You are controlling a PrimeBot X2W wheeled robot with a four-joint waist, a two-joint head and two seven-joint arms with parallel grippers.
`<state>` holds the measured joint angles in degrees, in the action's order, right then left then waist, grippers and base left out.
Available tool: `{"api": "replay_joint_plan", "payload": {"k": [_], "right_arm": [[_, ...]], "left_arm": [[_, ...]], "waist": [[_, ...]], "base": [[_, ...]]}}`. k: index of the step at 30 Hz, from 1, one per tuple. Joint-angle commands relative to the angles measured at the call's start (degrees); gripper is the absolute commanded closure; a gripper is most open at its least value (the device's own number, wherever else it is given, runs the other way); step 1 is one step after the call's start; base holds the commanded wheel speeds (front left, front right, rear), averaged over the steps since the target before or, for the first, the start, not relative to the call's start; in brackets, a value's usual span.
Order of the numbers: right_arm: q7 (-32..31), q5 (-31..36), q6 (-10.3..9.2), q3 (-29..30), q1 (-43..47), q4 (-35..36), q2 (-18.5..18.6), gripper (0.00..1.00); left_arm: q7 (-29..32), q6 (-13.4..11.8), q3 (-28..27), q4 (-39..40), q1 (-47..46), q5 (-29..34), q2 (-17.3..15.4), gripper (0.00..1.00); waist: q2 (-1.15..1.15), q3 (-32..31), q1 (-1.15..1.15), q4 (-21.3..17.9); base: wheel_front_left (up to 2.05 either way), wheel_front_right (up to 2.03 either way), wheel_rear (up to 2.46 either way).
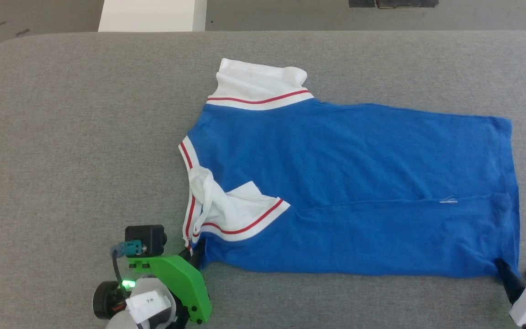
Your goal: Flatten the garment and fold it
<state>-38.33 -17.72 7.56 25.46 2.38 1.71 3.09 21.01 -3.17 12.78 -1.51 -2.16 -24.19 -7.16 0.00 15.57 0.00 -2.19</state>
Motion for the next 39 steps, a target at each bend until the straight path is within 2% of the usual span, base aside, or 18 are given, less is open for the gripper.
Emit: {"api": "replay_joint_plan", "payload": {"k": [1,2,3,4,5,12,23,27,33,39], "right_arm": [[-0.1,-1.6,-0.08,-0.2,-0.6,-1.6,-0.2,0.0],[0.1,-2.3,-0.08,-0.3,-0.8,-2.6,-0.2,0.0],[0.0,-2.5,-0.08,-0.9,-1.0,-3.4,-0.2,0.23],[0.3,-3.0,-0.08,-1.1,-1.2,-4.1,-0.2,0.55],[0.9,-3.7,-0.08,-1.1,-1.5,-5.1,-0.2,0.98],[3.4,-3.4,-0.08,-0.9,-3.4,-6.0,-0.2,1.0],[1.1,-5.1,-0.08,3.2,-1.0,2.3,-0.2,1.0],[-1.4,-6.7,-0.08,4.6,3.1,6.2,-0.2,1.0],[-2.9,-9.2,-0.08,6.3,7.4,7.7,-0.2,1.0],[-1.0,-10.4,-0.08,5.1,9.0,5.2,-0.2,1.0]], "left_arm": [[0.1,-0.6,0.1,-1.0,-0.4,-0.3,-0.1,1.0],[0.1,-0.6,0.1,-1.0,-0.5,-0.3,-0.2,1.0],[0.2,-0.7,0.0,-1.1,-0.5,-0.6,-0.1,1.0],[0.2,-0.7,-0.1,-1.1,-0.5,-0.8,0.0,1.0],[0.1,-0.8,-0.2,-1.1,-0.5,-1.1,0.1,1.0],[-0.8,-1.3,-2.5,-0.9,0.2,-4.2,0.7,1.0],[0.2,-0.7,-8.9,5.5,8.2,-14.2,0.9,1.0],[2.9,-0.9,-9.3,10.3,14.2,-16.1,0.1,1.0],[7.1,-0.9,-8.4,14.7,20.5,-18.9,-0.5,1.0],[6.0,-1.8,-8.9,13.2,21.0,-18.8,0.0,1.0]], "waist": [[0.0,0.2,0.0,0.0],[0.0,0.2,0.0,0.0],[0.0,0.3,0.0,0.0],[0.0,0.4,0.0,0.0],[0.0,0.5,0.0,0.0],[0.0,-0.1,0.0,-0.5],[0.0,-7.2,0.0,-0.7],[0.0,-10.0,0.0,-0.9],[0.0,-10.7,0.0,-1.0],[0.0,-9.9,0.0,-0.9]], "base": [[0.0,0.0,0.0],[0.0,0.0,0.0],[0.0,0.0,0.0],[0.0,0.0,0.0],[0.0,0.0,0.0],[0.0,0.0,0.0],[0.0,0.0,0.0],[0.0,0.0,0.0],[0.0,0.0,0.0],[0.0,0.0,0.0]]}}
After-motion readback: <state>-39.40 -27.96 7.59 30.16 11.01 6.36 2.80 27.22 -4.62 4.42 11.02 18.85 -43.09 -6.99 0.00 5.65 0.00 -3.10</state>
